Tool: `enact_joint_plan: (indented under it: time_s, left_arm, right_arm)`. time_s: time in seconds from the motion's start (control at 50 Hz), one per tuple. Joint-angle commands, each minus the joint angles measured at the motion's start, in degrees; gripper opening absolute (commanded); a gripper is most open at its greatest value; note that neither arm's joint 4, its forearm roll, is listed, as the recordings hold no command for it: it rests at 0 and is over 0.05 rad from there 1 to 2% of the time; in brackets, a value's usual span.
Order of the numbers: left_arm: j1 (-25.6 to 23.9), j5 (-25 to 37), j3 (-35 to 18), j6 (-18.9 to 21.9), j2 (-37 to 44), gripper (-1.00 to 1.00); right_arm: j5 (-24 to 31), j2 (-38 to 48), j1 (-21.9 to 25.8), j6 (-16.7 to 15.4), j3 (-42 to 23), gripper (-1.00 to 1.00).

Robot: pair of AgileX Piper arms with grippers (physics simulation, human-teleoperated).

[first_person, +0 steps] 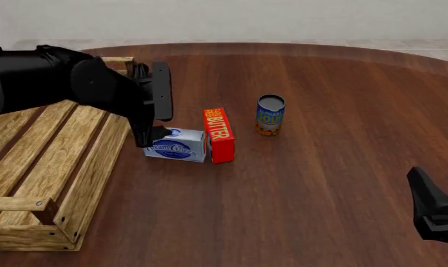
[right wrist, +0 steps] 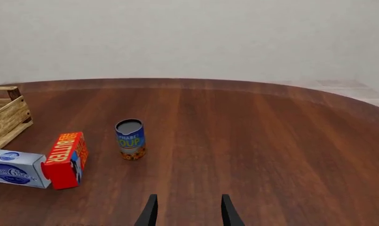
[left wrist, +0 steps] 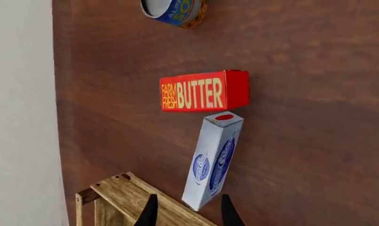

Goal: Pick up the cream cheese and put it in the tray.

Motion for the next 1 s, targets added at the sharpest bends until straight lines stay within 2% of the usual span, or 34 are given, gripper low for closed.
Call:
enact_joint_plan:
  time_s: [0.02, 0.2, 0.28, 0.3, 0.36, 0.42, 0.48, 0.76, 0.86, 0.9, 1.0]
  left_arm:
    - [-0.7, -1.1, 0.1, 1.4, 1.7, 1.00]
    - [-0.8, 1.6, -0.7, 2.0, 3.2, 1.00]
    - [-0.8, 3.8, -2.9, 1.3, 4.6, 1.00]
    - [-2.4, 4.6, -3.4, 0.0, 4.3, 1.00]
    - [-4.4, 7.1, -1.1, 0.2, 3.3, 1.00]
    - [-2.4, 7.5, -4.7, 0.2, 5.1, 1.00]
    - [-2.1, 8.2, -5.9, 0.7, 5.5, 1.00]
    - [-1.4, 7.0, -6.7, 0.9, 7.4, 1.00]
    - [-1.2, 5.6, -5.6, 1.8, 8.0, 1.00]
    - [-1.4, 5.3, -6.6, 0.6, 8.8, 1.00]
    - [-1.1, 4.5, -6.0, 2.0, 8.9, 1.00]
  right_arm:
    - [-0.3, 0.5, -0.1, 0.1, 0.0, 1.00]
    - [-0.3, 0.5, -0.7, 0.0, 0.0, 1.00]
    - [-0.6, 1.0, -0.7, 0.1, 0.0, 1.00]
    - [-0.6, 1.1, -0.7, 0.1, 0.0, 1.00]
    - [-0.4, 0.8, -1.0, 0.1, 0.0, 1.00]
    - [-0.4, 0.7, -1.1, 0.0, 0.0, 1.00]
    - [-0.6, 1.0, -0.9, 0.1, 0.0, 1.00]
    - [-0.7, 1.2, -0.9, 0.4, 0.0, 1.00]
    - [-1.0, 1.7, -0.3, 0.4, 0.0, 1.00]
    - [-0.9, 1.6, -0.4, 0.5, 0.0, 1.00]
    - [-1.0, 1.6, -0.4, 0.4, 0.0, 1.00]
